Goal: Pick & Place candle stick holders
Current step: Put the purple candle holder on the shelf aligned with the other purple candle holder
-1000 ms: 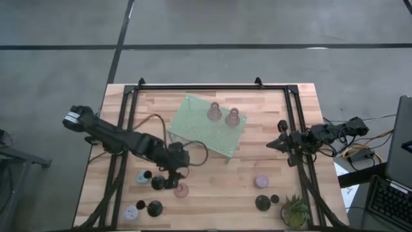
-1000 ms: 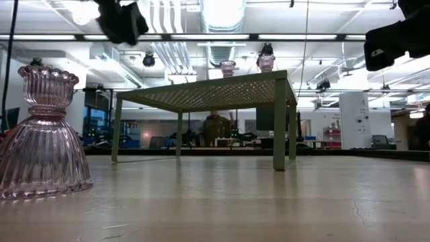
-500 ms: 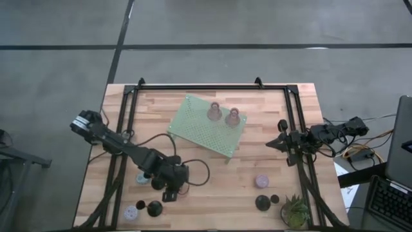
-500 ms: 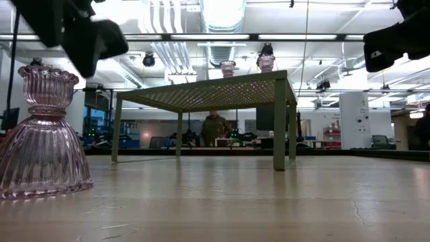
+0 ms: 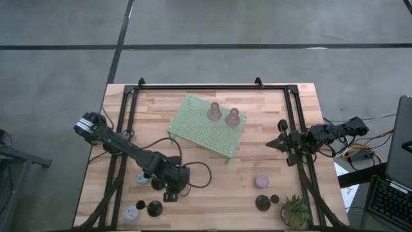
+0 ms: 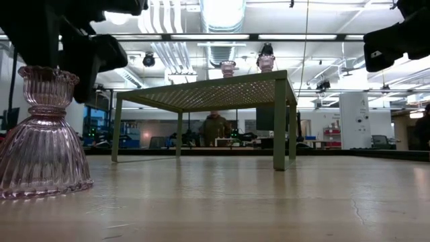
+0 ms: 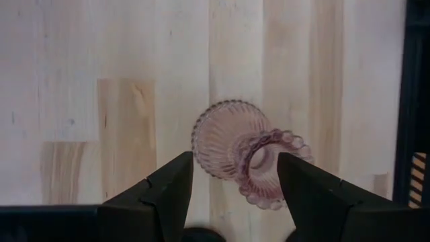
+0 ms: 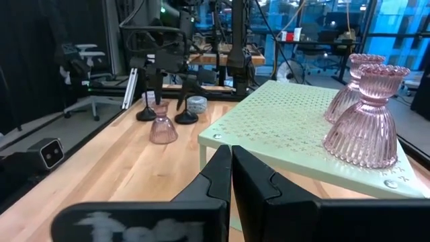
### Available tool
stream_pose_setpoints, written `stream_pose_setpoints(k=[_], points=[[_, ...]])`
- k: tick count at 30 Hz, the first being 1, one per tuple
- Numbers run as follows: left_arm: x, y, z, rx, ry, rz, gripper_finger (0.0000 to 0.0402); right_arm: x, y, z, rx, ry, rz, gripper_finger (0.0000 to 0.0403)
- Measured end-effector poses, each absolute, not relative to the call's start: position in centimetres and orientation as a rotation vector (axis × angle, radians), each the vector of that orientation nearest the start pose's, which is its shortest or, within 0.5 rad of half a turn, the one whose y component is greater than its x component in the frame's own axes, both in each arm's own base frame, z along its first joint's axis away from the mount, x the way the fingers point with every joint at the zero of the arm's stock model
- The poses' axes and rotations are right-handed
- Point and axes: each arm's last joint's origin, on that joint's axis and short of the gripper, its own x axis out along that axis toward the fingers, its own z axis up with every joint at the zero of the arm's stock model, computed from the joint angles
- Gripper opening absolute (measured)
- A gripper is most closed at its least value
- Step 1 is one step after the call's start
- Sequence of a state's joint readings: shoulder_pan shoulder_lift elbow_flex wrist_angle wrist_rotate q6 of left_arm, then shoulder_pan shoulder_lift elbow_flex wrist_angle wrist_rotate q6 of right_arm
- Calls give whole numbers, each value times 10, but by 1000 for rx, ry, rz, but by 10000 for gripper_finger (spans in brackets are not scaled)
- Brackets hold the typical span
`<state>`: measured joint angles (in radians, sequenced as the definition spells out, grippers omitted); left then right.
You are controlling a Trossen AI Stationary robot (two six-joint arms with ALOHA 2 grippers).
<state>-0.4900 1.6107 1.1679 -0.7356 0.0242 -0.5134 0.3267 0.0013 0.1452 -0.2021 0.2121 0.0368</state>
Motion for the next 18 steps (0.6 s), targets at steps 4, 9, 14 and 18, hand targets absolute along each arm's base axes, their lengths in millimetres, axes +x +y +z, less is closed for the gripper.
stream_pose_setpoints(k=[4, 9, 14, 18], points=[[279, -149, 218, -149, 1264, -128, 220, 83, 22, 193, 31, 58, 114, 8], [281, -150, 214, -147, 1268, -127, 199, 83, 22, 192, 24, 71, 113, 8], [280, -150, 215, -150, 1265, -127, 149, 83, 22, 190, 16, 87, 113, 8], [281, -150, 215, -148, 1260, -128, 105, 83, 22, 189, 17, 94, 113, 8]])
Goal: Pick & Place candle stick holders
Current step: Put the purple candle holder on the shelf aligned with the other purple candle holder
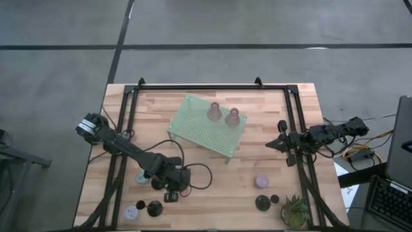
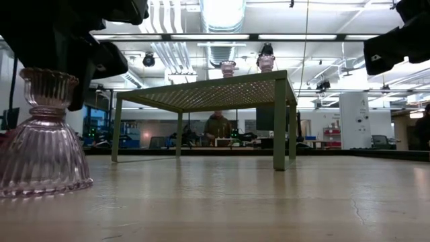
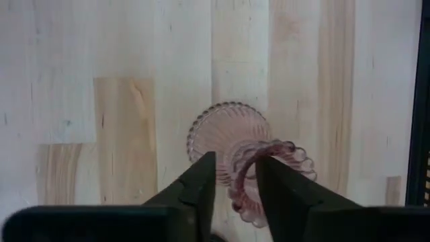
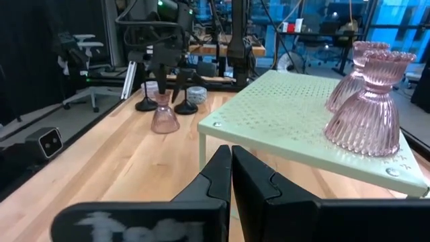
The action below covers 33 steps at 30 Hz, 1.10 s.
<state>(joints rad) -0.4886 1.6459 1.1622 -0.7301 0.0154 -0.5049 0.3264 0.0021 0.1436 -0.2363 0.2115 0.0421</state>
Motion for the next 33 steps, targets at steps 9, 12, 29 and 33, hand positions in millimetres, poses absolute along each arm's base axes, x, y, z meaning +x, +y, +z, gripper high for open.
stream_pose_setpoints(k=[9, 12, 29, 33], points=[[281, -148, 216, -145, 1263, -137, 39, 83, 22, 190, -113, 79, 122, 8], [282, -147, 216, -148, 1262, -131, 39, 83, 22, 190, -75, 82, 121, 8], [284, -135, 227, -163, 1230, -79, 41, 85, 21, 194, 446, 54, 51, 8], [284, -132, 226, -165, 1252, -73, 41, 85, 21, 193, 435, 59, 51, 8]])
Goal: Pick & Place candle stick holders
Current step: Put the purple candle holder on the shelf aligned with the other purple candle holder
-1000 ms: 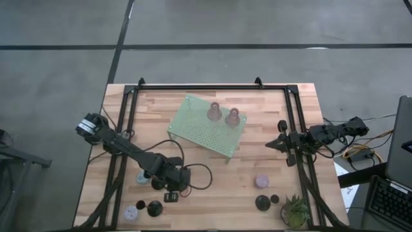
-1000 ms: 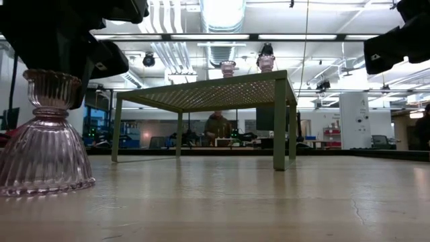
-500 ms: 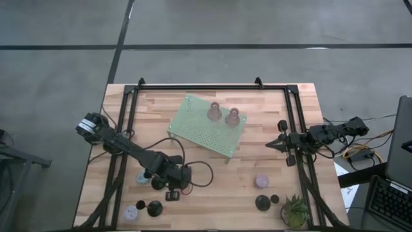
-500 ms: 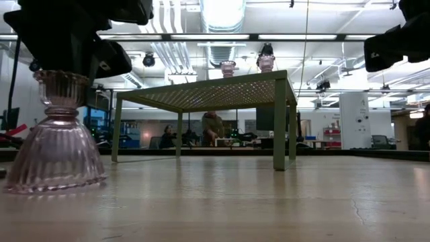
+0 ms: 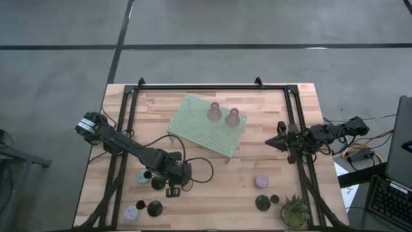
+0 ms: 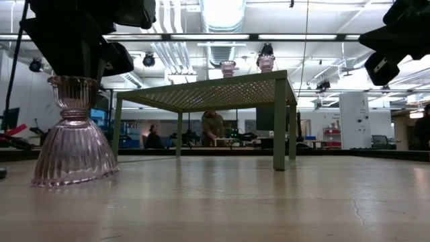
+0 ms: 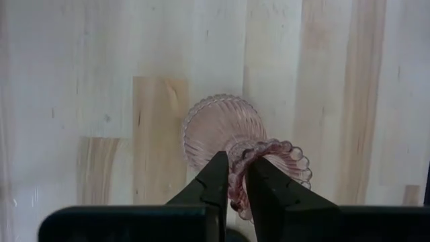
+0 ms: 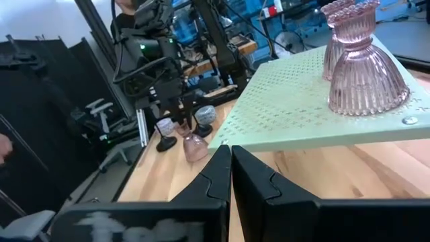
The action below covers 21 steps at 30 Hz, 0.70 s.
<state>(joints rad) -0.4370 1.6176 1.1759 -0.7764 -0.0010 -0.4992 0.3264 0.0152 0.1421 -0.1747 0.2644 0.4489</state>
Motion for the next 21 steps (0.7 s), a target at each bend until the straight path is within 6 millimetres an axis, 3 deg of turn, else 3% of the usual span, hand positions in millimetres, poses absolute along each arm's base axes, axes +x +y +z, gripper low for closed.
stream_pose_setpoints(k=[6, 10, 14, 21], points=[[282, -130, 228, -165, 1277, -60, 41, 85, 21, 193, 417, 65, 49, 8], [284, -129, 237, -175, 1270, -60, 41, 85, 21, 193, 300, 63, 53, 8], [286, -126, 251, -187, 1253, -55, 41, 85, 21, 193, 177, 60, 56, 8], [291, -114, 290, -166, 1243, -56, 41, 85, 21, 190, 154, 71, 54, 8]])
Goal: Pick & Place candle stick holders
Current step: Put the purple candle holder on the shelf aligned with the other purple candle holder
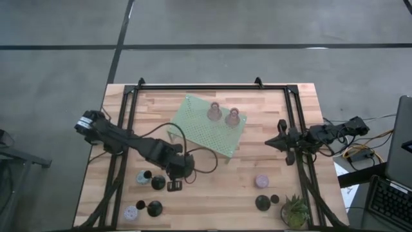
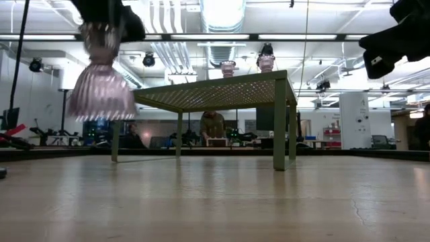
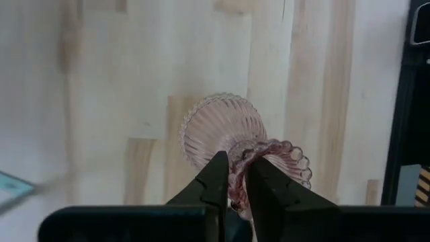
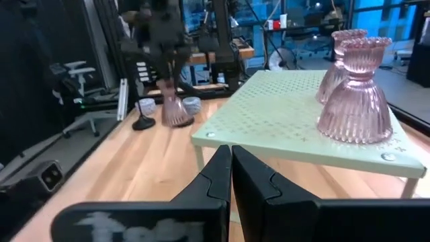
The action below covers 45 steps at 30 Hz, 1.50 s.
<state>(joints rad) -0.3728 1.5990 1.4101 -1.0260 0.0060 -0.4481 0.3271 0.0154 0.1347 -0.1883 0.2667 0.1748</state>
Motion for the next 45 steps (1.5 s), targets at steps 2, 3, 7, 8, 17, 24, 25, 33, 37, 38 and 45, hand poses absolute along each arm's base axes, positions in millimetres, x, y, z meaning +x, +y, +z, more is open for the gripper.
stream_pose_setpoints(k=[2, 3, 7, 8, 17, 24, 25, 33, 37, 38, 45], points=[[293, -109, 303, -143, 1229, -61, 41, 86, 21, 187, 143, 78, 33, 8], [294, -107, 310, -132, 1216, -57, 41, 86, 20, 185, 137, 81, 24, 8], [297, -92, 338, -112, 1174, -54, 41, 88, 20, 180, 134, 96, 4, 8], [297, -87, 345, -111, 1172, -44, 41, 88, 20, 179, 136, 98, 4, 8], [298, -22, 382, -80, 1120, 138, 41, 88, 20, 180, 125, 95, 2, 8], [288, 42, 402, -159, 1096, 290, 41, 88, 20, 180, 127, 91, 2, 8], [287, 51, 403, -184, 1091, 313, 41, 88, 20, 180, 127, 91, 2, 8], [274, 120, 396, -420, 1019, 563, 42, 88, 20, 180, 127, 89, 3, 8], [276, 138, 391, -475, 990, 590, 42, 88, 20, 180, 121, 89, 3, 8], [279, 140, 389, -494, 983, 596, 42, 88, 20, 180, 119, 89, 3, 8], [290, 149, 377, -586, 982, 551, 42, 88, 20, 180, 119, 89, 3, 8]])
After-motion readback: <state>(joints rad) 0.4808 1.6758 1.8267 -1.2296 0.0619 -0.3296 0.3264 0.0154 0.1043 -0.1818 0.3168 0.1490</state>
